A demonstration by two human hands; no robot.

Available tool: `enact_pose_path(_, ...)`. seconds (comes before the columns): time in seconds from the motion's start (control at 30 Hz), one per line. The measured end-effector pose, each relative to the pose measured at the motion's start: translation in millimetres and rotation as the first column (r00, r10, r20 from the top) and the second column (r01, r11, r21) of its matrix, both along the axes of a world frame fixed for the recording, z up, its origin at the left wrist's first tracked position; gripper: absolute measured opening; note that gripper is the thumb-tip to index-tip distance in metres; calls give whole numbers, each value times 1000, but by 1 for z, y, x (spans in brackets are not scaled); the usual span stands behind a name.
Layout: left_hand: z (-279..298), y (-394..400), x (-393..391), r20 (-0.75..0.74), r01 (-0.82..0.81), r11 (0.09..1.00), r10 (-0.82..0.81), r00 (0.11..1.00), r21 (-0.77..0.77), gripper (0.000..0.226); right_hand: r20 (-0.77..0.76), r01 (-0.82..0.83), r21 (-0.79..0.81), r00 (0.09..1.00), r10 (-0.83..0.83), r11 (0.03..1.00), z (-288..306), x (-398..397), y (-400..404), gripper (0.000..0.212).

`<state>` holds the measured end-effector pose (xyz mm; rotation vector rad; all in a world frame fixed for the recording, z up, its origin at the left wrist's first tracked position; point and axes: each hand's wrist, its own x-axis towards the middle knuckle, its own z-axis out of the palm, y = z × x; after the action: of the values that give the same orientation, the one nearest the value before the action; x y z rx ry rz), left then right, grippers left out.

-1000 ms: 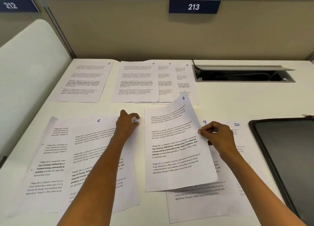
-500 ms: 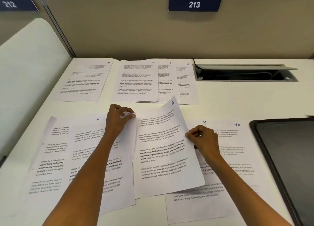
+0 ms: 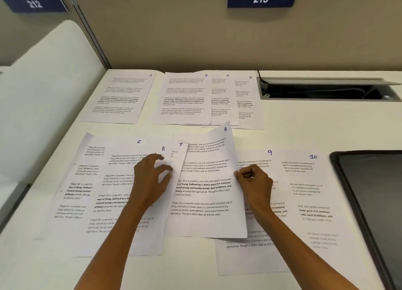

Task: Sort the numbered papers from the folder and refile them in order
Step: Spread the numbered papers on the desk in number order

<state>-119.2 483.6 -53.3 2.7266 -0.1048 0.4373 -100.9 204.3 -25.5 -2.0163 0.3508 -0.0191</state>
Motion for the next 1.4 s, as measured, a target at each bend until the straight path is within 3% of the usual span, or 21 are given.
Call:
enact_pose_path(0.17,-16,3,-41,-123,35,981,-12,992,189,62,-7,-74,16,997,75,997,-2,-7,7,14)
enact_pose_path(0.43,-6,-18,-40,-307,-89,986,130,943,143,90,-98,-166,-2,981,165,986,-5,-3,13,15)
enact_pose_path(0.77,1,-50,-31,-386,-197,973,228,894,119,96,-53,-188,-23,981,187,982,-16,-3,11,17)
enact_pose_path(0.87,5,-46,-35,-305,-223,973,233,923,67,88,12,-211,-85,977,212,974,-12,-4,5,25)
enact_pose_path(0.93,7,-35,-48,-164,-361,932,354,921,-20,63,124,-244,-382,942,311,891,-16,-9,-4,37)
enact_pose_path(1.0,8,-21,-68,-2,-541,830,546,838,-140,47,153,-264,-650,873,464,712,-27,-16,-14,52)
enact_pose_path(1.07,4,-7,-89,70,-684,701,707,704,-204,34,68,-339,-730,828,557,594,-40,-21,-21,67)
enact_pose_path(1.13,-2,6,-104,-8,-763,615,777,629,-198,31,4,-381,-746,817,576,546,-50,-21,-25,74)
enact_pose_path(1.3,-10,37,-110,-173,-702,703,682,711,-112,28,143,-329,-618,846,514,714,-21,-13,10,67)
enact_pose_path(1.4,-3,35,-102,-247,-707,706,677,693,-47,46,189,-401,-433,835,516,807,8,-18,54,62)
